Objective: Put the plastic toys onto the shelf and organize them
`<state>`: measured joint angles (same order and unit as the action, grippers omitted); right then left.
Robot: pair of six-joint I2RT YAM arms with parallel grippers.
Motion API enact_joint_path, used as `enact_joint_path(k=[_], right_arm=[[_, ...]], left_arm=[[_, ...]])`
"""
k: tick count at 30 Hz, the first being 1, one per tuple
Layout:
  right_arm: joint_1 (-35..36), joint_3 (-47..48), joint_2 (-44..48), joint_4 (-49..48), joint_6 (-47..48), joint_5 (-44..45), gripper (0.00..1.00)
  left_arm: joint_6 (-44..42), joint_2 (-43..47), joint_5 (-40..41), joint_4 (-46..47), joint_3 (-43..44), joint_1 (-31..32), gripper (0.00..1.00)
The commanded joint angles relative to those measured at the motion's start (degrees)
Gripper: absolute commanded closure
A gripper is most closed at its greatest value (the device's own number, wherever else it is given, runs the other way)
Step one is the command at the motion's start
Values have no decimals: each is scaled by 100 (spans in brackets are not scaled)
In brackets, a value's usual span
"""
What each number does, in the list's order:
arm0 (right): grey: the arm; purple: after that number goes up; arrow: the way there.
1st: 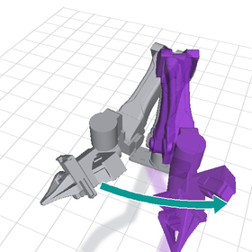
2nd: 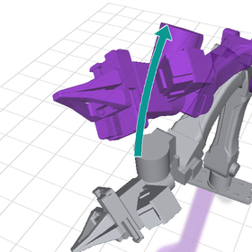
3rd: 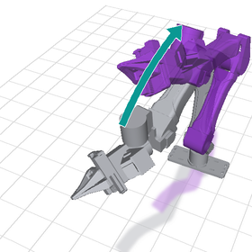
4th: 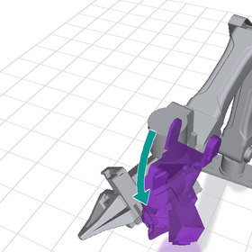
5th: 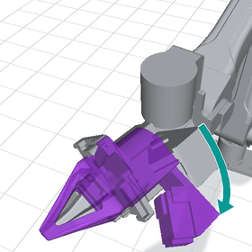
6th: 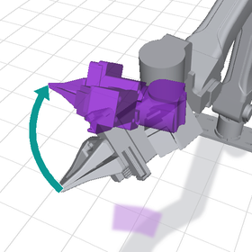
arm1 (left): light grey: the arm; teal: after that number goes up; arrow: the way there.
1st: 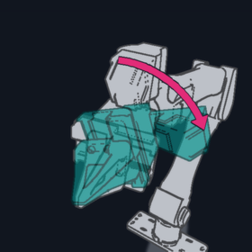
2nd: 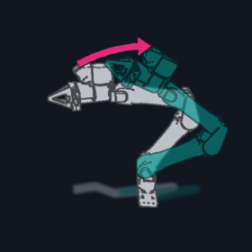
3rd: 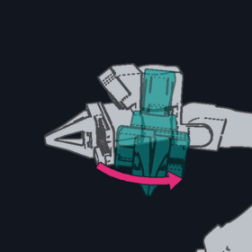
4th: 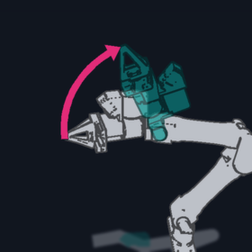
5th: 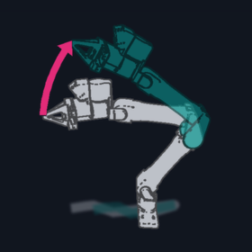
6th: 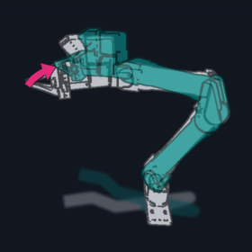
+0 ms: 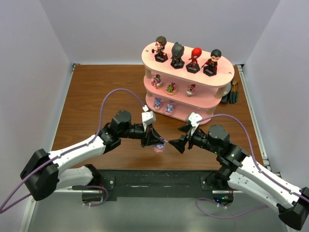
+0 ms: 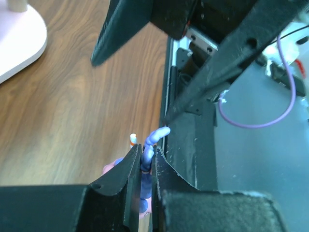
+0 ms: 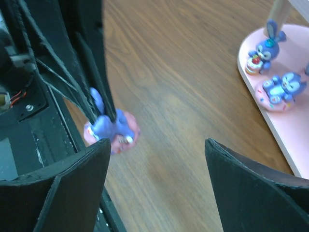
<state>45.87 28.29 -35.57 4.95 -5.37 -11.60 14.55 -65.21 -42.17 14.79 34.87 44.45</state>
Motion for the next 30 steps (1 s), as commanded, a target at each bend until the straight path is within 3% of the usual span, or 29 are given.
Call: enact_joint_path(k=[1,15,20,26,30], right_arm=[[36,273,-108,-381,220,-624,22],[36,273,-108,-257,334,-1003,33],[36,256,-222,-354,352,-1029,42],[36,264,-266,-249,396,-1073,62],[45,238,-205,-135,422,-1082,86]], left_arm=[[707,-220,-2,1087,28,126,100],[954,-519,122,1088,230,240,100],[954,-519,113,1096,266,319,100],[954,-537,130,1105,283,345,100],[910,-510,244,1026,301,354,100]])
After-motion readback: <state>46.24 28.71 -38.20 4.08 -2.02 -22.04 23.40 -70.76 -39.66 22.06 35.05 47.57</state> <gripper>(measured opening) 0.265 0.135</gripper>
